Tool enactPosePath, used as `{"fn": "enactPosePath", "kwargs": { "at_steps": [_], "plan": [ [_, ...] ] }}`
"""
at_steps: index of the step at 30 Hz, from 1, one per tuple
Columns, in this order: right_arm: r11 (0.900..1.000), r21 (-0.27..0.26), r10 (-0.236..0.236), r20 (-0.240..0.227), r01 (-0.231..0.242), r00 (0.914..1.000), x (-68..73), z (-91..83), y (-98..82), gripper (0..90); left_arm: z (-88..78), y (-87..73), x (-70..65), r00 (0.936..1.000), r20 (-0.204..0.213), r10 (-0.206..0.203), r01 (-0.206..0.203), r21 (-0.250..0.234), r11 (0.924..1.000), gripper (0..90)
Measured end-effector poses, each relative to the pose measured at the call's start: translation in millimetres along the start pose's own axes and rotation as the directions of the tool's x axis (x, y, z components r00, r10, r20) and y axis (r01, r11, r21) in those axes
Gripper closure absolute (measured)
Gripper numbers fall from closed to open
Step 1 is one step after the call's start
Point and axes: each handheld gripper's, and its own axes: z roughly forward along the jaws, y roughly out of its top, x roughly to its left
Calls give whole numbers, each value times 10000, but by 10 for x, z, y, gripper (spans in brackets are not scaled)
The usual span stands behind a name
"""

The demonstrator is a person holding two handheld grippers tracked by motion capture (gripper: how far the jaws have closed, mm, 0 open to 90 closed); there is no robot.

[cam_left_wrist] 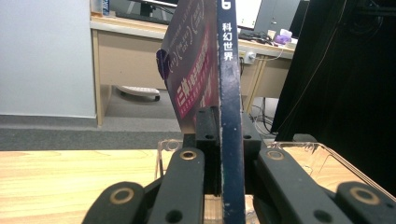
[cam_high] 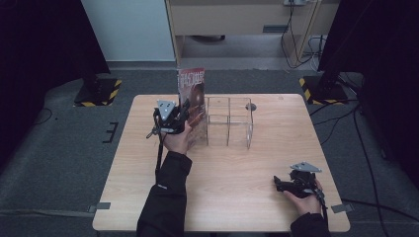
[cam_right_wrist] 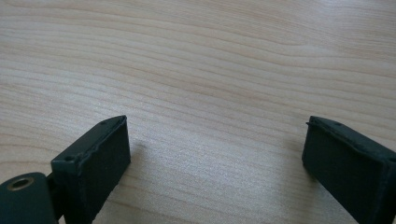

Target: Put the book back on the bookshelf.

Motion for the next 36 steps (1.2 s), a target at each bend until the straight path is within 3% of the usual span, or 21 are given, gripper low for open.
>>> {"fn": "enactPosePath", "kwargs": {
  "at_steps": [9, 17, 21, 28, 36],
  "plan": [
    [10000, -2, -2, 1, 2, 10000, 0, 0, 0, 79, -49, -104, 9, 10000, -3, 23, -23, -6, 10000, 836],
    [10000, -17, 3, 17, -3, 10000, 1, 2, 0, 78, -108, -195, 35, 9995, 206, -232, 232, 5, 9997, 835],
    [10000, -17, 0, 17, 0, 10000, 1, 1, -1, 79, -149, -209, 36, 9998, 188, -71, 71, 4, 10000, 834],
    [10000, -19, 1, 20, -1, 10000, 1, 2, -1, 78, -243, -231, 141, 9995, 255, -193, 186, 263, 9995, 830],
    [10000, -1, 55, 15, -55, 10000, 6, 0, -1, 79, -392, -246, 244, 9992, 316, 243, -267, 777, 9966, 813]
  ]
}}
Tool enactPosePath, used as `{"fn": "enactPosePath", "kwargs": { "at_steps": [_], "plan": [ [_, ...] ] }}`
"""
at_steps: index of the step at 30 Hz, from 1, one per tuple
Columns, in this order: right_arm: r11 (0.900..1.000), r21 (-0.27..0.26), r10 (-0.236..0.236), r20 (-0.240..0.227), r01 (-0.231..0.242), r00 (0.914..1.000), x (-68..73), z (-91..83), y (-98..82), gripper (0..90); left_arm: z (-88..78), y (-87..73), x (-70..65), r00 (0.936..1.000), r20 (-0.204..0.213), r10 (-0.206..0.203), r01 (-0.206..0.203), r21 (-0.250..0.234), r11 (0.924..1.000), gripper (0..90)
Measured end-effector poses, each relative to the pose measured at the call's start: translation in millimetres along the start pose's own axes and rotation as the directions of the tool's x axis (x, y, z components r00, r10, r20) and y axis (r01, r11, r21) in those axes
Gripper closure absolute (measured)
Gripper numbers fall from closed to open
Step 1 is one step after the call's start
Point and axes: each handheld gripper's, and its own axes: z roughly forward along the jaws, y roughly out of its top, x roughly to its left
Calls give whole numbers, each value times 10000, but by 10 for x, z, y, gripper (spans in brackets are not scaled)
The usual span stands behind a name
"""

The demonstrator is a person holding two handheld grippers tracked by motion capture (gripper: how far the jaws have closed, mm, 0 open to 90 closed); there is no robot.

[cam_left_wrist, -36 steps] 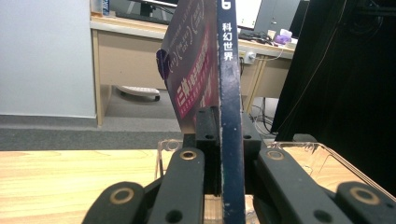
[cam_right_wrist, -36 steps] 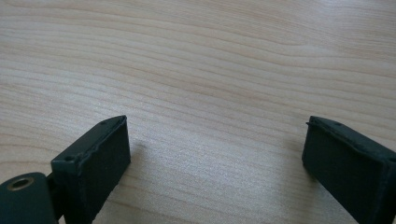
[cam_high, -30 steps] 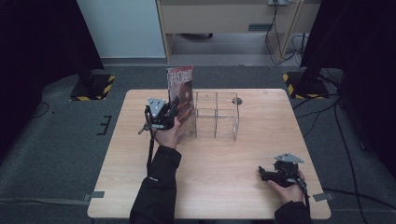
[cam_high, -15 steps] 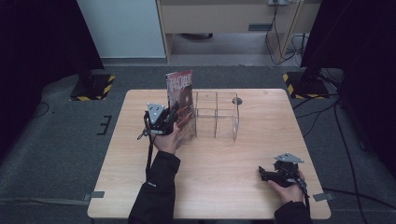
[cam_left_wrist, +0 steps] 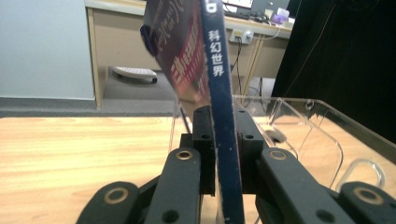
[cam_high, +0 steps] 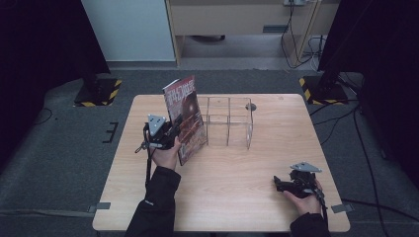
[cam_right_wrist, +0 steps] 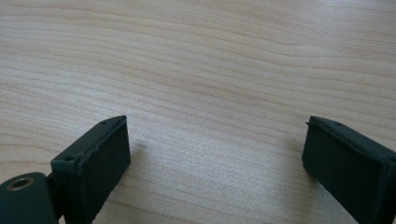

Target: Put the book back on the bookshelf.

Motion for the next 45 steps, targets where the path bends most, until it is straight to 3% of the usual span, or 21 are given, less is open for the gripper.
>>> {"fn": "enactPosePath", "kwargs": {
  "at_steps": [8, 13, 29, 31, 39, 45],
  "plan": [
    [10000, -8, -27, 0, 27, 10000, -1, 1, -1, 78, -111, -114, 18, 9997, 147, 172, -178, 406, 9990, 791],
    [10000, -9, -28, 6, 28, 10000, -1, 1, -1, 78, -201, -181, -20, 9995, 243, 223, -232, 394, 9990, 796],
    [10000, -9, -29, 2, 29, 10000, -1, 1, -1, 79, -458, -445, -60, 9992, 339, -208, 195, 387, 9991, 811],
    [10000, -1, -44, -9, 44, 10000, -2, 0, -1, 78, -468, -451, -56, 9979, 494, -417, 396, 424, 9983, 822],
    [10000, 0, -39, -10, 39, 10000, -2, 0, -1, 78, -503, -416, -32, 9995, 310, 28, -48, 653, 9979, 833],
    [10000, -1, -47, -14, 47, 10000, -2, 0, -1, 78, -559, -487, 14, 9994, 339, -3, -24, 780, 9970, 832]
  ]
}}
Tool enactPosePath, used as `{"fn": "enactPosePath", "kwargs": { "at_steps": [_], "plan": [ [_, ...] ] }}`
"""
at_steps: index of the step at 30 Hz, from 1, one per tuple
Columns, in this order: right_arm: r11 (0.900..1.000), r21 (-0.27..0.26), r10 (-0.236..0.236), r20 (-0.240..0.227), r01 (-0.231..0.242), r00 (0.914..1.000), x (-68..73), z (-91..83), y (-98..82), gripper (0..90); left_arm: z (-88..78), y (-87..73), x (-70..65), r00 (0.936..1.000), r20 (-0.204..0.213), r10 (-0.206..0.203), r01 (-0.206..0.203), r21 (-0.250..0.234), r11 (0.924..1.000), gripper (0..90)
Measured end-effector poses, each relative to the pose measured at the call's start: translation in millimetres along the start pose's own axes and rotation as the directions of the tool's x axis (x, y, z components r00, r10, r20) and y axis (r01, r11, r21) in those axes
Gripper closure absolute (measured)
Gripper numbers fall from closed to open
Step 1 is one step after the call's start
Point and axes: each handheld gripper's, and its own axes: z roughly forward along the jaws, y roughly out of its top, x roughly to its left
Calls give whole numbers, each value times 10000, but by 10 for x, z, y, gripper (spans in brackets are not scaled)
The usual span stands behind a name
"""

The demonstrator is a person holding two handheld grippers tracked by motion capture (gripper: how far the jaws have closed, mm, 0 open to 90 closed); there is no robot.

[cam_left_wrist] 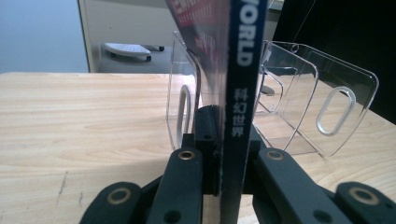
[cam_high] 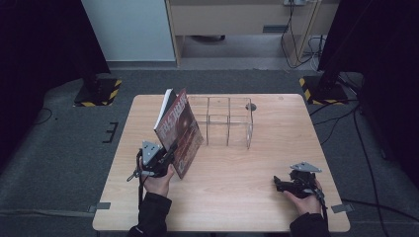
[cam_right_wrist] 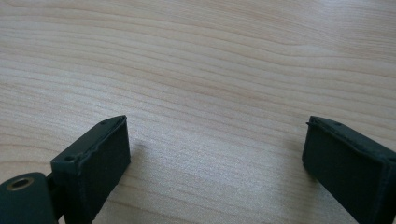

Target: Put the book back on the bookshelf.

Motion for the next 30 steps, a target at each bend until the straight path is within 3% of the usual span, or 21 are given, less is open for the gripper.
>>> {"fn": "enactPosePath", "kwargs": {
  "at_steps": [13, 26, 30],
  "plan": [
    [10000, 0, 0, 1, 0, 10000, 0, 0, 0, 78, -30, -37, 8, 9999, 102, 36, -34, -281, 9996, 812],
    [10000, -1, -3, 1, 3, 10000, 0, 0, 0, 78, -11, 255, -21, 9999, 145, 54, -44, -717, 9974, 778],
    [10000, 1, 1, 4, -1, 10000, 0, 0, 0, 78, 6, 332, -60, 10000, -43, -29, 27, -488, 9988, 824]
  ]
}}
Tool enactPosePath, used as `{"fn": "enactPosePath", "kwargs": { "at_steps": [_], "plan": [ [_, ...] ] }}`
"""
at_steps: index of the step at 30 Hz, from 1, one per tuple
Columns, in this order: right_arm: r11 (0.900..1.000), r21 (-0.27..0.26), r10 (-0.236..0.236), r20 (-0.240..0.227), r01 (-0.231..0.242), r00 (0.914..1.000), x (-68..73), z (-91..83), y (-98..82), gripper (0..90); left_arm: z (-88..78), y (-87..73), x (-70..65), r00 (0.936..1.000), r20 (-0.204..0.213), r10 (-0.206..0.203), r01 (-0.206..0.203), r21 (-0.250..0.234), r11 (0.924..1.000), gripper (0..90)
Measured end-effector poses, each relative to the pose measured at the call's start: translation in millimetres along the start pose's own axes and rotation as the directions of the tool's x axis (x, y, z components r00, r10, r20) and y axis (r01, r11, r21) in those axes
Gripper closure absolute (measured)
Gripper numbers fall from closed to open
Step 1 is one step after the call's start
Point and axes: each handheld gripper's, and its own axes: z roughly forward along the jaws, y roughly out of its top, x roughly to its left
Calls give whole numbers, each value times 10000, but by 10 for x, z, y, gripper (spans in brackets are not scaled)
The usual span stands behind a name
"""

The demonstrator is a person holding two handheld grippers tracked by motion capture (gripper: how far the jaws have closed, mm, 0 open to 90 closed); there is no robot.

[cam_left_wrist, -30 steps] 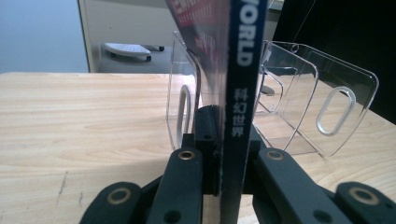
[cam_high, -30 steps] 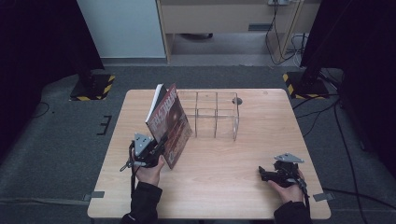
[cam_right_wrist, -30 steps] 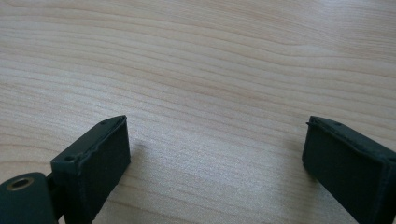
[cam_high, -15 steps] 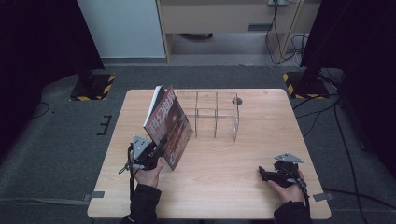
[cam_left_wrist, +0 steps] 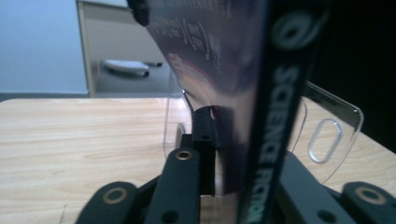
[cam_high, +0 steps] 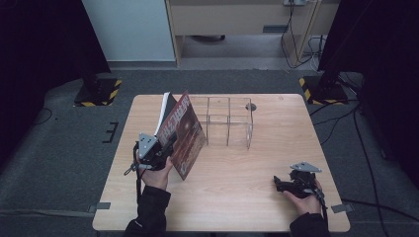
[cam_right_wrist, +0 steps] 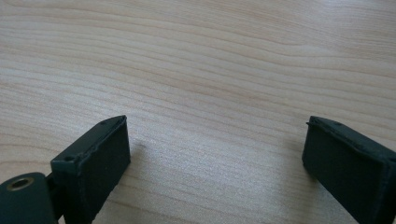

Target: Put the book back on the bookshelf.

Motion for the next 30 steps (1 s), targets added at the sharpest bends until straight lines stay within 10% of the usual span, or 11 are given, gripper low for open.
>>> {"fn": "enactPosePath", "kwargs": {
  "at_steps": [30],
  "plan": [
    [10000, 4, -10, -8, 10, 10000, -3, 0, 2, 77, 502, 494, -190, 9988, -438, -199, 167, -740, 9971, 836]
  ]
}}
